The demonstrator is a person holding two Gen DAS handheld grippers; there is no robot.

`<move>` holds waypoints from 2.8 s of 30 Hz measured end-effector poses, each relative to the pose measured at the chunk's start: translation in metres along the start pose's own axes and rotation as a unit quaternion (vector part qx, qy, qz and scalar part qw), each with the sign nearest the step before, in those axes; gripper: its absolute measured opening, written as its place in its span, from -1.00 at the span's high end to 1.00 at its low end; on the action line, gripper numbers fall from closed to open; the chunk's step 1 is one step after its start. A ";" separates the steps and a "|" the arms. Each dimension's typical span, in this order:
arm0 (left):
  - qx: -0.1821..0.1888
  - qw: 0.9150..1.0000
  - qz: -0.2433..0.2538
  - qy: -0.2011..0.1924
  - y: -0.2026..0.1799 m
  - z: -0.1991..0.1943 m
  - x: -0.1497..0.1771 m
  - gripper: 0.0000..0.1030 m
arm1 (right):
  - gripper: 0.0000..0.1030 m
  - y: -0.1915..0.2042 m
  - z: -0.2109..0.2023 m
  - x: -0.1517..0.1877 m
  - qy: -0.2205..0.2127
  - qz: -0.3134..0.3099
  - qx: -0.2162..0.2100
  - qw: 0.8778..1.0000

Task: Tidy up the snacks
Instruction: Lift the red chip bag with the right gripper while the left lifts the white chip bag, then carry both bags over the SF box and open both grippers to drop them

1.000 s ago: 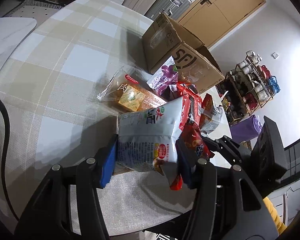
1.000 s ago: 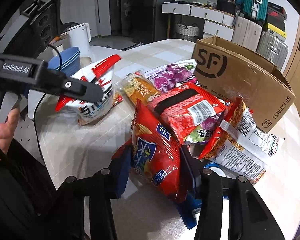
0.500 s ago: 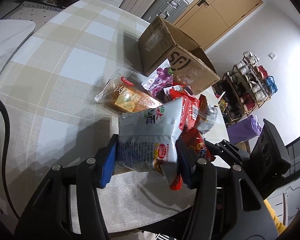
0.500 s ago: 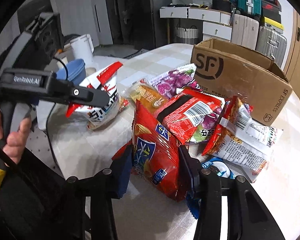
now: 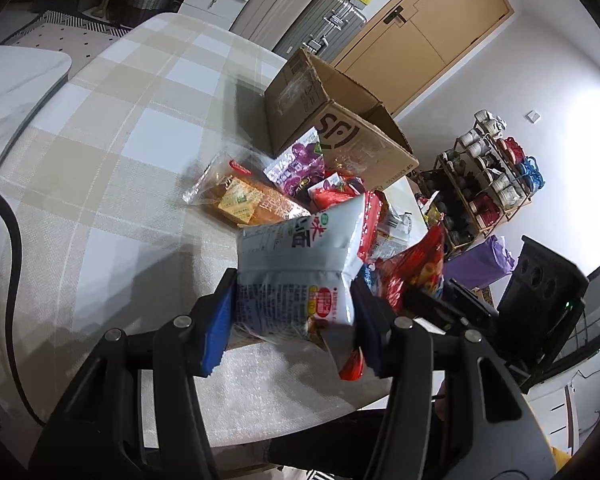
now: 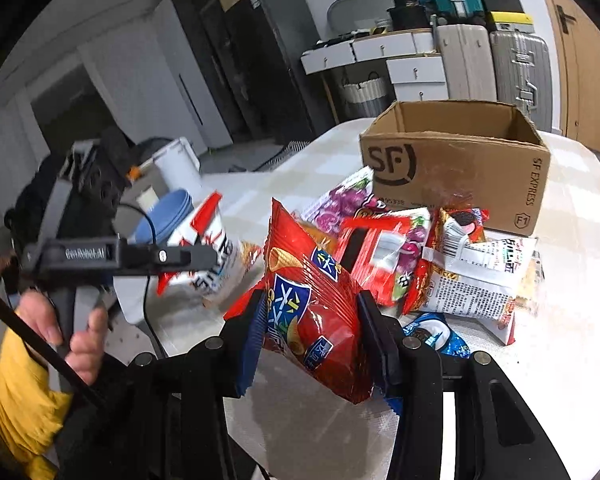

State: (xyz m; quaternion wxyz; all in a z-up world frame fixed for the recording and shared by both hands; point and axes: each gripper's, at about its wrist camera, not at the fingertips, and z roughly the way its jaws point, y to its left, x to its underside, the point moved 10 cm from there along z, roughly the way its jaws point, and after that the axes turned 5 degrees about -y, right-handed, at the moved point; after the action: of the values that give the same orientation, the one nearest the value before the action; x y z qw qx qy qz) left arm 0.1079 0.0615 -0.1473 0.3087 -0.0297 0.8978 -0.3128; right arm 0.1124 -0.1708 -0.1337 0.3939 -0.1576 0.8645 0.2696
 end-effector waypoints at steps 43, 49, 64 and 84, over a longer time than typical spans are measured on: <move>0.015 0.992 0.119 -0.037 -0.158 0.016 -0.151 0.01 | 0.12 -0.072 -0.072 -0.168 -0.141 0.034 0.069 0.987; -0.004 0.992 0.120 -0.031 -0.166 0.060 -0.187 0.01 | 0.12 -0.108 -0.048 -0.195 -0.127 0.036 0.098 0.986; -0.063 0.988 0.141 0.002 -0.153 0.174 -0.234 0.01 | 0.12 -0.175 0.040 -0.222 -0.074 0.036 0.158 0.984; -0.091 0.986 0.107 0.090 -0.094 0.280 -0.217 0.00 | 0.12 -0.215 0.117 -0.177 0.062 -0.004 0.195 0.979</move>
State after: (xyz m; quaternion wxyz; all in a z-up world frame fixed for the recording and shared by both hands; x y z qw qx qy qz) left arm 0.4305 -0.1123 -0.1480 0.2539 0.0668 0.9447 -0.1966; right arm 0.3995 -0.2647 -0.1353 0.3634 -0.0971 0.9228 0.0836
